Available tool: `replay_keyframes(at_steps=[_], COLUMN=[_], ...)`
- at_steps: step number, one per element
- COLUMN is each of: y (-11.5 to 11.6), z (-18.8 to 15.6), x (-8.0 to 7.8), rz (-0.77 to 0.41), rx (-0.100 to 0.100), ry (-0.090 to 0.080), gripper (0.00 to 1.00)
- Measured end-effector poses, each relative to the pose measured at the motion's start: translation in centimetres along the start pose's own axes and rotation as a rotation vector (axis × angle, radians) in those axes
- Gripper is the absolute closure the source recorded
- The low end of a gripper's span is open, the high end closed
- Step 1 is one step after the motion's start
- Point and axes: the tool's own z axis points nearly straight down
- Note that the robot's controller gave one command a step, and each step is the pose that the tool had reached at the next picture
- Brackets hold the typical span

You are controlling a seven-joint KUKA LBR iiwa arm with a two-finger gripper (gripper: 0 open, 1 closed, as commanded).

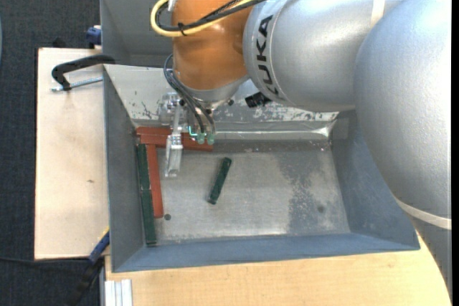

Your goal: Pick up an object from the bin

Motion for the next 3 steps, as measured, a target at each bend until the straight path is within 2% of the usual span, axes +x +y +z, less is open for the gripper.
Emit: replay_keyframes(at_steps=[1, 2, 3], y=[-0.1, -1.3, -2.9], z=[-0.5, 1.6, 9.3], x=[-0.2, -0.5, -0.9], rz=[0.002, -0.086, -0.132], rx=[-0.002, -0.004, -0.002], ry=[-0.008, -0.015, -0.012], gripper=[0.0, 0.0, 0.0])
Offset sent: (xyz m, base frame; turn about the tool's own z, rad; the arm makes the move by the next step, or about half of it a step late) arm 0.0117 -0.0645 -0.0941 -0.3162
